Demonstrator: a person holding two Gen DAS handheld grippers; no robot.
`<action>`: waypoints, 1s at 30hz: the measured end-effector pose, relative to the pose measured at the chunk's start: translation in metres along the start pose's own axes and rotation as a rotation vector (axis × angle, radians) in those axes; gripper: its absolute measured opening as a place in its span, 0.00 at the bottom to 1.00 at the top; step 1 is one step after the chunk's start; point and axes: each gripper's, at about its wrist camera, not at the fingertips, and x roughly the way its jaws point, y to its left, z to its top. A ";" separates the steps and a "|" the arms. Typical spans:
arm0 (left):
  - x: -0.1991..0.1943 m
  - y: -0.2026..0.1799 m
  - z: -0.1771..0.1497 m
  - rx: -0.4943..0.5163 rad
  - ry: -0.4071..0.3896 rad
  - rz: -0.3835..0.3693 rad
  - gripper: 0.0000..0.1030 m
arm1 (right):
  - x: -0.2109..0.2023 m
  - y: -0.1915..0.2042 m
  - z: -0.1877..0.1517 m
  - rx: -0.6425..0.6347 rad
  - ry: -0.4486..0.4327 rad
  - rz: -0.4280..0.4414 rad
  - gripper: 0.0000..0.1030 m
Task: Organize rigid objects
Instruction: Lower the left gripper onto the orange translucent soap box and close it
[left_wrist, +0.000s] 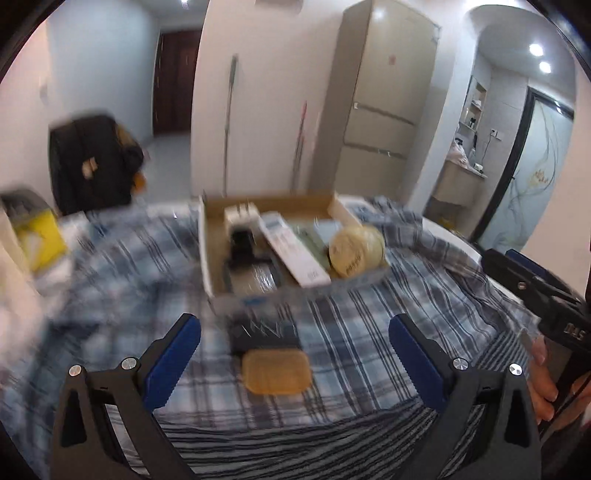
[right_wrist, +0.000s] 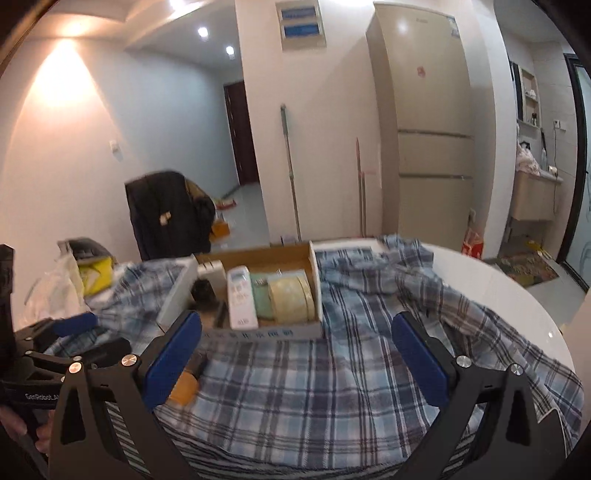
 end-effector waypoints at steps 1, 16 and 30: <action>0.012 0.004 -0.002 -0.022 0.041 -0.016 0.99 | 0.003 -0.003 -0.001 0.012 0.017 0.007 1.00; 0.076 0.002 -0.018 0.021 0.349 0.036 0.81 | 0.020 -0.020 -0.006 0.084 0.118 0.035 1.00; 0.067 0.005 -0.011 0.061 0.314 0.120 0.62 | 0.023 -0.025 -0.006 0.102 0.135 0.032 1.00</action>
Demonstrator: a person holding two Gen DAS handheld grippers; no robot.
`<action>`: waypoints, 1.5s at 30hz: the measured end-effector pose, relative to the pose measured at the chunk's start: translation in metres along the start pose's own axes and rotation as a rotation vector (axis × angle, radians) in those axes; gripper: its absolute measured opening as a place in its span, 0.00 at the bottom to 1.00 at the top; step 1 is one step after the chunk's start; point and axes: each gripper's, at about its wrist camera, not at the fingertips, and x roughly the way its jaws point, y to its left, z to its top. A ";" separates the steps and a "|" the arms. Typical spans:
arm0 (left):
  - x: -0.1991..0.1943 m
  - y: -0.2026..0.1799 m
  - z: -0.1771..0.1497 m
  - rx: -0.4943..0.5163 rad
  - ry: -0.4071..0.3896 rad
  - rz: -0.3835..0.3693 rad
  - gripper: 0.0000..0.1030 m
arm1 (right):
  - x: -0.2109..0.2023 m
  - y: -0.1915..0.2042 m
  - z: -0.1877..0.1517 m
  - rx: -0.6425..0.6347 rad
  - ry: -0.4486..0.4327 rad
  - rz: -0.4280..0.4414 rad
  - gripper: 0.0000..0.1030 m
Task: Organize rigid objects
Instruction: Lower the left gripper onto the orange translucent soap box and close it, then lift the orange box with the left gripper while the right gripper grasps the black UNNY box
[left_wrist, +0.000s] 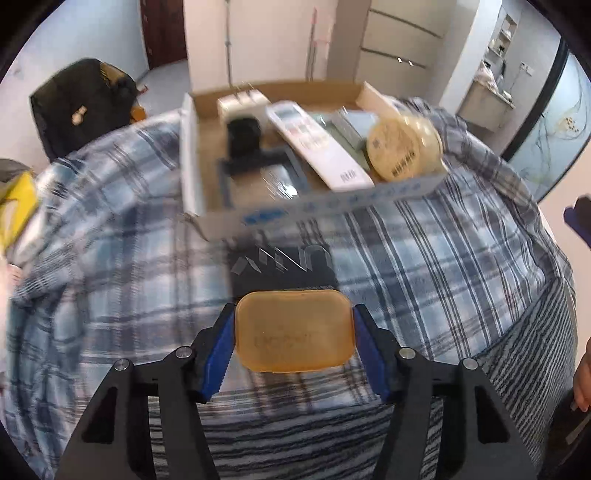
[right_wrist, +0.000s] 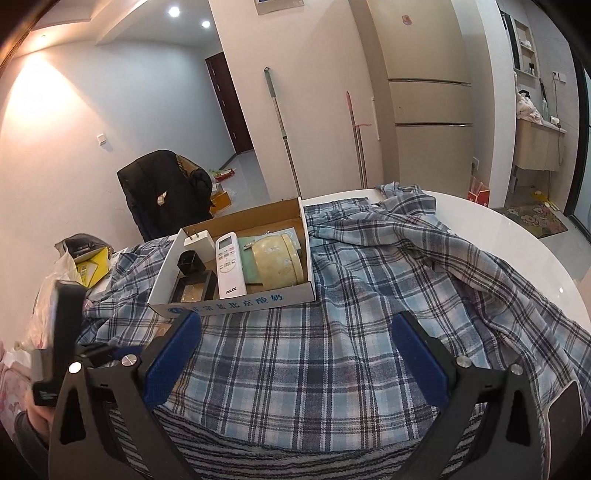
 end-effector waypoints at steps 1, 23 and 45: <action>-0.007 0.005 0.002 -0.009 -0.021 0.012 0.62 | 0.000 0.000 0.000 0.002 -0.001 -0.001 1.00; 0.019 0.005 0.029 0.001 0.027 0.124 0.62 | 0.012 -0.017 0.003 0.063 0.041 -0.036 1.00; -0.017 0.029 0.009 -0.075 -0.329 -0.124 0.62 | 0.055 -0.002 0.003 0.079 0.246 -0.018 1.00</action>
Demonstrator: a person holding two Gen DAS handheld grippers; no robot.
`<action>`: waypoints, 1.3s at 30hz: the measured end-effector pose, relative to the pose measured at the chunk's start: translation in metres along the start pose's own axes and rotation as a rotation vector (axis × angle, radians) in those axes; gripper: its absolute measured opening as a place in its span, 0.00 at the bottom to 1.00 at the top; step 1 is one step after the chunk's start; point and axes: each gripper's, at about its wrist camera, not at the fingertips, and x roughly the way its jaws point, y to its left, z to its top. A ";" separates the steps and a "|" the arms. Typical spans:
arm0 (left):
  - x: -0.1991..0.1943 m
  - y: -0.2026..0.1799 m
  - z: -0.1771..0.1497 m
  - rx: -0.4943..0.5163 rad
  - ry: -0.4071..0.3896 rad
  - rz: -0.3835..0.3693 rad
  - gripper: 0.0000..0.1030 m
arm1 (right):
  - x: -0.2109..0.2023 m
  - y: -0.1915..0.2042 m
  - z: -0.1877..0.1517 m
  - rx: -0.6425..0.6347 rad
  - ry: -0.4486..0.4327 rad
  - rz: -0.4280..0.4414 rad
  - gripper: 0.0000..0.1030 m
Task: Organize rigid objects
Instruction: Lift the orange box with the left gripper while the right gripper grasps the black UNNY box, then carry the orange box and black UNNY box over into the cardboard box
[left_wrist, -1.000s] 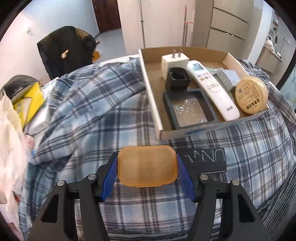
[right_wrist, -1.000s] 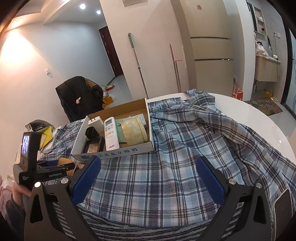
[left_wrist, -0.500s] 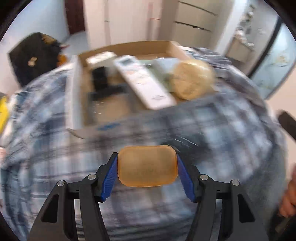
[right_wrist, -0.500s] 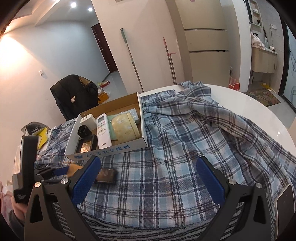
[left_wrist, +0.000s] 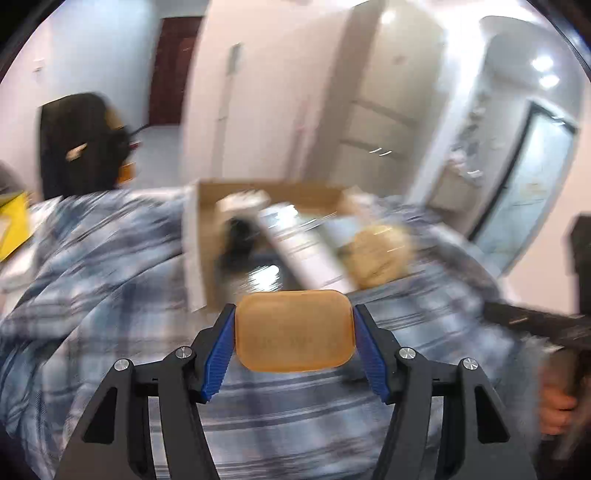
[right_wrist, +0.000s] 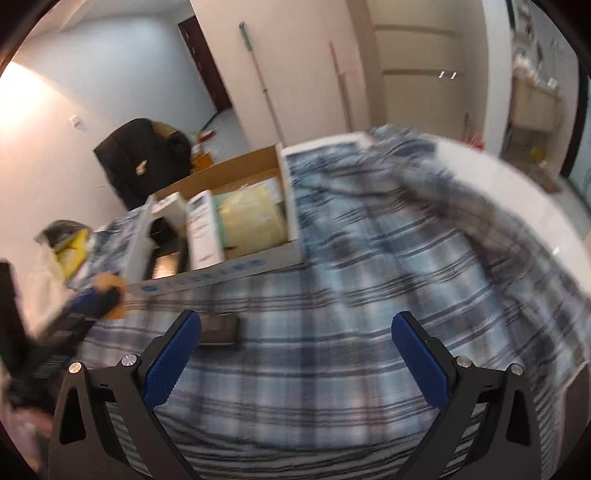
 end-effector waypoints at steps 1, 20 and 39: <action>0.002 0.007 0.000 -0.020 0.009 0.010 0.62 | 0.003 0.006 0.002 -0.013 0.015 -0.013 1.00; -0.005 0.035 -0.002 -0.162 -0.056 0.139 0.62 | 0.092 0.087 -0.003 -0.159 0.239 -0.135 0.95; -0.026 0.006 -0.005 -0.028 -0.181 0.151 0.62 | 0.063 0.067 -0.008 -0.292 -0.038 -0.245 0.65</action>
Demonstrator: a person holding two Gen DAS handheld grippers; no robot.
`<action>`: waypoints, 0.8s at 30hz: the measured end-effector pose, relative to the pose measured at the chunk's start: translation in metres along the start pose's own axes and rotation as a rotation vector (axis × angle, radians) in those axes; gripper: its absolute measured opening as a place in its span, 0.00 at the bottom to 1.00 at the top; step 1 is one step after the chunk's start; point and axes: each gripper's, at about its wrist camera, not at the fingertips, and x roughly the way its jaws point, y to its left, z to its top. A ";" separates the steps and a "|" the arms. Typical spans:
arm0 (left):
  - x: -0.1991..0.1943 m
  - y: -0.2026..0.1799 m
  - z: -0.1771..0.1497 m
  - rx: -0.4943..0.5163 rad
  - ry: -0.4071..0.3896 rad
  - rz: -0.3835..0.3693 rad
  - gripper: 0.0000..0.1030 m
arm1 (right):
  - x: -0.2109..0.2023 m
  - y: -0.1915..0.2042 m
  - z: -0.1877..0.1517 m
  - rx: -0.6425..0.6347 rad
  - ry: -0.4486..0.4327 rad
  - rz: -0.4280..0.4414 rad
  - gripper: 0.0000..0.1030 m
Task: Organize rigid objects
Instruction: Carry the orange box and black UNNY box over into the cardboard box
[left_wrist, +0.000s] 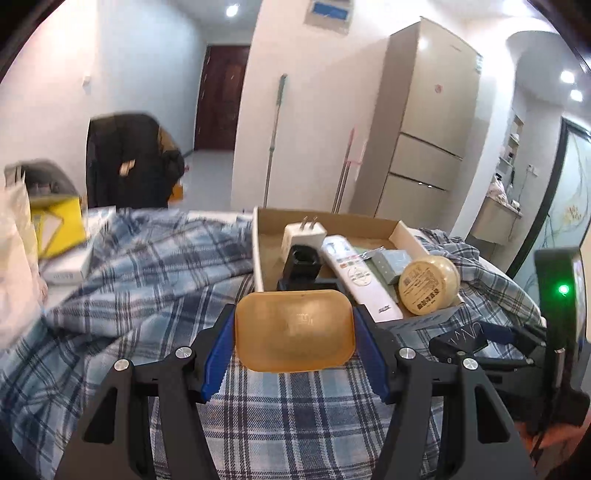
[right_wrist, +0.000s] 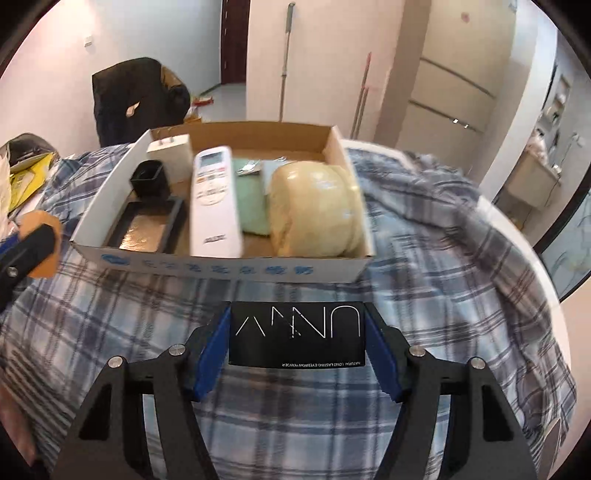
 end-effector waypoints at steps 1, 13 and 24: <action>-0.002 -0.003 0.000 0.016 -0.010 0.000 0.62 | 0.000 -0.002 0.001 0.006 -0.004 0.017 0.65; -0.005 -0.007 0.001 0.037 -0.028 0.027 0.62 | -0.008 -0.010 0.002 0.035 -0.031 0.079 0.65; -0.018 -0.024 0.075 0.022 0.005 0.007 0.62 | -0.065 -0.033 0.049 0.085 -0.126 0.077 0.65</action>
